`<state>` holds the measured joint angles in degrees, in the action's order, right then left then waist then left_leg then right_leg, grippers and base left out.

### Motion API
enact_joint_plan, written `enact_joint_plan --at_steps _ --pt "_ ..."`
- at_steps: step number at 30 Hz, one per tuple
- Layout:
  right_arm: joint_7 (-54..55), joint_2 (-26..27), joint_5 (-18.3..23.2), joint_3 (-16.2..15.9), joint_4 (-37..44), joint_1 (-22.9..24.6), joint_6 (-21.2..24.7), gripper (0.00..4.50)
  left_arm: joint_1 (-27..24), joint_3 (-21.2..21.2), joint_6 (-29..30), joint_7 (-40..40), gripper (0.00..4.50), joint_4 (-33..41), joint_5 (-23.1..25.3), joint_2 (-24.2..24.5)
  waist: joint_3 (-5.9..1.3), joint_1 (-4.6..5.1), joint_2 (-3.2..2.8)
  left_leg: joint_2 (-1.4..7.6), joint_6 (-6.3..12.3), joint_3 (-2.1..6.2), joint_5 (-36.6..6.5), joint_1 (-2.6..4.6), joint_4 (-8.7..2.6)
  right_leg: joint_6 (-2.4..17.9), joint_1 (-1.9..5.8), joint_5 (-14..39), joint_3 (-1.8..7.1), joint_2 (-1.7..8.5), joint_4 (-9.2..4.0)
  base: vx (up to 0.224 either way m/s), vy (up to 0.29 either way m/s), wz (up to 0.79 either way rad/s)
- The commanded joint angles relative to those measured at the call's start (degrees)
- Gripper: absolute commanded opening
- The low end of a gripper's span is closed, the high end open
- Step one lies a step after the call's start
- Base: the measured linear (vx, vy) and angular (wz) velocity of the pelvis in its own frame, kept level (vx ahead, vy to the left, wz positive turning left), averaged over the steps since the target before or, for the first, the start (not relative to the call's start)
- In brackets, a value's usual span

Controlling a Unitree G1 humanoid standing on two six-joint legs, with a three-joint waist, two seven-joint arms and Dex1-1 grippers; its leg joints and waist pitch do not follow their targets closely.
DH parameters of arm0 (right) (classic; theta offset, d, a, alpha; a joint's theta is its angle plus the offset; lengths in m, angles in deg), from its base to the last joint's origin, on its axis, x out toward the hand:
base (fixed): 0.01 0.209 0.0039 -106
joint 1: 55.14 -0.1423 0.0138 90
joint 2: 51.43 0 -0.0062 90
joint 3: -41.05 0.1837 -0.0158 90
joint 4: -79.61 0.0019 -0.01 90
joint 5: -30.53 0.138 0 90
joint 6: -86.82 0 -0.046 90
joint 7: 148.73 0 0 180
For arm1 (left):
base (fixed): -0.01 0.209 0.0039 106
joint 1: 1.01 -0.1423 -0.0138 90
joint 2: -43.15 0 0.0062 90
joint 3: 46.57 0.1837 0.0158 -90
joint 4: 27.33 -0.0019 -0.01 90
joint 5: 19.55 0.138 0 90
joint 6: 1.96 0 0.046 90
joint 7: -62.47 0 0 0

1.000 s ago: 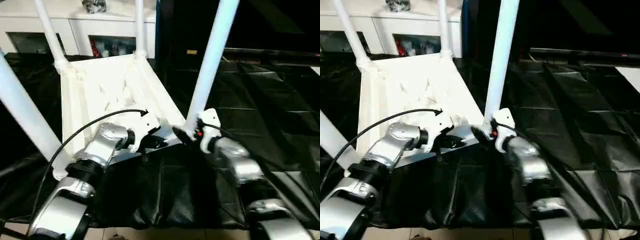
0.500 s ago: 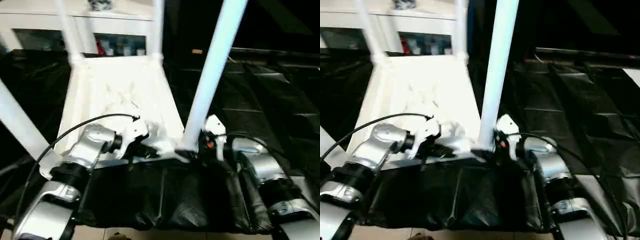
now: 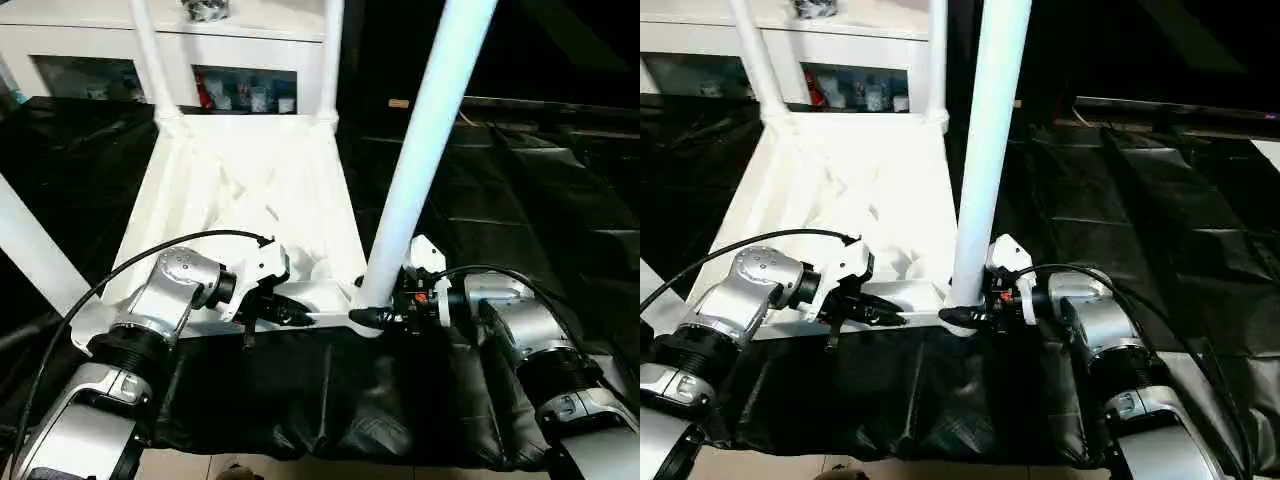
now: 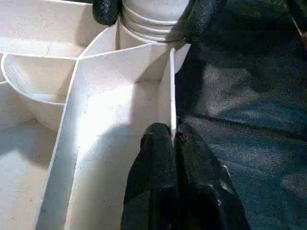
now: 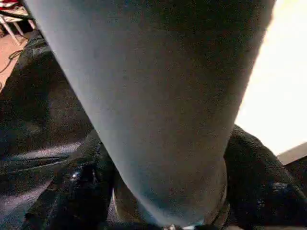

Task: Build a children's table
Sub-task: Rotate leg to tighten

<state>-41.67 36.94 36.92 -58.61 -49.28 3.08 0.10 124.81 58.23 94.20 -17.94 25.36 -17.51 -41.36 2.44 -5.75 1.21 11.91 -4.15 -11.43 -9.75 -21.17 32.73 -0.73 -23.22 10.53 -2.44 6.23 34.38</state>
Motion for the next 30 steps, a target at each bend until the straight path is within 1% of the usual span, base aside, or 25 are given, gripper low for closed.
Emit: enact_joint_plan --at_steps 1,2,3,4,5,6,7,9,10,11,13,14,15,16,17,18,20,21,22,23,25,26,27,28,30 --pt "3.6 2.4 -0.2 -1.1 1.1 0.2 0.2 2.78 0.5 0.8 0.4 0.2 0.00 0.1 -2.2 -3.1 -3.46 0.12 0.20 1.29 3.12 0.09 -11.6 0.80 -3.51 15.2 2.56 6.8 1.27 1.44 -3.01 0.000 0.000 0.00" --pt "6.3 3.1 -0.7 -0.7 1.0 0.5 0.0 2.73 0.8 0.4 0.8 1.6 0.00 -0.3 -2.2 -3.6 -3.39 0.17 0.26 1.26 2.81 0.11 -11.7 0.73 -3.55 14.9 2.54 7.2 1.31 1.47 -3.03 0.000 0.000 0.00" --pt "12.1 4.5 -1.9 0.2 0.3 0.5 0.0 2.73 1.4 0.0 1.4 4.5 0.00 -1.3 -1.7 -4.7 -3.33 0.29 0.25 1.21 2.26 0.16 -12.4 0.77 -3.69 14.4 2.48 8.8 1.30 1.47 -3.21 0.000 0.000 0.00" --pt "12.1 4.5 -1.9 0.2 0.3 0.5 0.0 2.72 1.4 0.0 1.4 4.5 0.00 -1.3 -1.7 -4.7 -3.33 0.29 0.25 1.21 2.26 0.16 -12.4 0.77 -3.69 14.4 2.48 8.8 1.30 1.47 -3.21 0.000 0.000 0.00" --pt "22.0 7.1 -3.5 1.7 -1.2 0.4 1.2 2.70 2.6 -0.9 2.5 10.0 0.00 -3.0 -0.9 -6.9 -3.12 0.85 0.25 1.09 0.64 0.31 -14.5 0.86 -3.97 13.2 2.27 12.8 1.44 1.56 -3.63 0.000 0.000 0.00" --pt "24.8 8.1 -3.9 2.2 -1.5 0.5 1.5 2.70 3.0 -1.1 2.9 11.6 0.00 -3.5 -0.6 -7.8 -3.05 1.17 0.38 0.96 -0.45 0.49 -16.0 0.96 -4.16 12.0 2.21 16.5 1.47 1.72 -4.08 0.000 0.000 0.00" --pt "26.0 8.7 -3.9 2.5 -1.5 0.5 1.8 2.70 3.1 -1.2 3.1 12.5 0.00 -3.8 -0.5 -8.3 -3.06 1.28 0.40 0.91 -0.76 0.55 -16.4 1.01 -4.17 11.3 2.21 17.8 1.48 1.74 -4.23 0.000 0.000 0.00" --pt "40.6 14.7 -4.8 5.0 -2.8 0.0 4.2 2.70 4.8 -2.3 4.1 22.0 0.00 -6.2 0.5 -13.4 -2.94 1.79 0.07 0.81 -1.30 0.51 -17.5 1.13 -4.22 10.0 1.71 20.2 1.65 1.61 -4.76 0.000 0.000 0.00" --pt "40.9 14.8 -4.9 5.0 -2.9 -0.1 4.3 2.70 4.9 -2.3 4.1 22.2 0.00 -6.3 0.5 -13.5 -2.90 1.89 0.15 0.77 -1.63 0.62 -17.7 1.13 -4.31 9.7 1.68 21.1 1.58 1.65 -4.82 0.000 0.000 0.00" --pt "42.8 16.2 -5.0 5.1 -3.1 -0.1 3.7 2.70 5.1 -2.4 4.2 23.4 0.00 -6.6 0.7 -14.6 -3.07 1.94 0.30 0.69 -1.43 0.67 -17.9 1.09 -4.26 9.1 1.86 21.6 1.45 1.59 -4.89 0.000 0.000 0.00" --pt "41.1 17.5 -5.1 3.9 -2.1 0.5 1.3 2.70 5.1 -2.2 4.2 23.8 0.00 -6.4 0.7 -15.5 -3.14 2.06 0.14 0.71 -0.06 0.68 -17.6 0.80 -4.19 8.8 1.92 20.6 1.50 1.62 -5.00 0.000 0.000 0.00" --pt "40.5 17.7 -5.4 3.3 -1.4 1.0 0.4 3.04 5.1 -2.1 4.2 23.8 0.00 -6.3 0.6 -15.8 -3.17 2.02 -0.37 0.72 0.07 0.69 -17.5 0.87 -4.19 9.0 1.87 19.8 1.51 1.57 -4.94 0.000 0.000 0.00" --pt "40.4 17.7 -5.8 2.9 -0.7 1.4 -0.5 3.25 4.9 -1.7 4.0 22.8 0.00 -5.8 0.5 -15.7 -3.21 2.12 -0.12 0.74 0.45 0.57 -17.2 0.82 -4.12 9.4 1.87 18.0 1.51 1.43 -4.88 0.000 0.000 0.00" --pt "40.4 17.7 -5.8 2.9 -0.6 1.4 -0.5 3.39 4.8 -1.7 4.0 22.7 0.00 -5.8 0.5 -15.7 -3.24 2.11 -0.09 0.73 0.60 0.57 -16.8 0.73 -4.12 9.7 1.96 17.2 1.49 1.39 -4.76 0.000 0.000 0.00" --pt "38.9 16.6 -4.9 3.7 0.2 1.8 -0.7 3.49 4.4 -1.2 3.6 21.0 0.00 -5.2 0.6 -14.9 -3.29 2.09 -0.40 0.72 0.82 0.51 -16.3 0.75 -4.10 10.2 2.02 15.5 1.50 1.33 -4.65 0.000 0.000 0.00" --pt "38.5 16.3 -4.7 3.9 0.4 1.8 -0.7 3.49 4.2 -1.1 3.5 20.6 0.00 -5.1 0.6 -14.7 -3.31 2.11 -0.23 0.71 1.20 0.52 -15.9 0.64 -4.07 10.4 2.17 14.6 1.47 1.32 -4.51 0.000 0.000 0.00" --pt "35.8 14.3 -3.4 4.8 1.5 2.2 -0.8 3.82 3.8 -1.0 3.2 19.3 0.00 -4.9 0.9 -13.6 -3.43 2.01 -0.28 0.76 1.80 0.46 -15.1 0.69 -3.93 11.0 2.26 12.8 1.47 1.29 -4.34 0.000 0.000 0.00" --pt "34.1 13.6 -2.9 4.9 2.1 2.4 -0.5 3.84 3.7 -1.2 3.0 18.9 0.00 -4.8 0.8 -13.2 -3.48 1.97 -0.26 0.75 2.35 0.41 -14.5 0.66 -3.83 11.6 2.36 11.3 1.46 1.26 -4.21 0.000 0.000 0.00" --pt "34.1 13.6 -2.9 4.9 2.1 2.4 -0.5 3.87 3.7 -1.2 3.0 18.9 0.00 -4.8 0.8 -13.2 -3.48 1.97 -0.24 0.76 2.57 0.42 -14.0 0.52 -3.79 11.8 2.44 10.6 1.46 1.28 -4.09 0.000 0.000 0.00" --pt "30.4 11.3 -2.5 4.0 3.4 3.2 -1.4 3.96 3.2 -1.6 2.5 17.5 0.00 -4.4 0.3 -12.4 -3.55 1.90 0.04 0.76 3.10 0.42 -12.9 0.41 -3.72 12.2 2.64 9.2 1.38 1.29 -3.93 0.000 0.000 0.00" --pt "25.9 9.1 -2.2 3.3 4.4 3.9 -1.9 4.25 2.5 -1.6 2.2 14.8 0.00 -3.6 -0.5 -11.3 -3.55 1.69 -0.06 0.79 4.14 0.36 -11.6 0.33 -3.52 13.0 2.79 6.9 1.33 1.31 -3.69 0.000 0.000 0.00" --pt "23.5 8.1 -1.8 3.2 4.9 4.1 -1.8 4.25 2.1 -1.6 2.0 13.2 0.00 -3.0 -0.9 -10.7 -3.51 1.76 0.15 0.79 4.44 0.28 -11.6 0.28 -3.49 13.1 2.75 6.8 1.36 1.26 -3.69 0.000 0.000 0.00" --pt "21.4 7.1 -1.7 2.8 5.2 4.3 -1.9 4.25 1.8 -1.4 1.3 11.6 0.00 -2.6 -1.3 -10.2 -3.59 1.60 0.15 0.82 4.86 0.37 -11.3 0.27 -3.46 13.4 2.92 6.8 1.28 1.37 -3.57 0.000 0.000 0.00" --pt "18.6 6.0 -1.3 2.3 5.6 4.5 -1.8 4.25 1.3 -1.3 0.6 9.6 0.00 -2.0 -1.8 -9.5 -3.60 1.63 0.34 0.88 5.10 0.23 -11.2 0.31 -3.38 13.6 2.84 6.5 1.33 1.33 -3.54 0.000 0.000 0.00" --pt "14.2 4.4 -0.7 1.7 6.0 4.6 -1.6 4.25 0.7 -1.1 -0.1 6.8 0.00 -1.1 -2.4 -8.5 -3.49 1.27 0.07 1.12 5.45 0.09 -10.6 0.49 -3.34 14.3 2.65 5.8 1.29 1.22 -3.39 0.000 0.000 0.00"
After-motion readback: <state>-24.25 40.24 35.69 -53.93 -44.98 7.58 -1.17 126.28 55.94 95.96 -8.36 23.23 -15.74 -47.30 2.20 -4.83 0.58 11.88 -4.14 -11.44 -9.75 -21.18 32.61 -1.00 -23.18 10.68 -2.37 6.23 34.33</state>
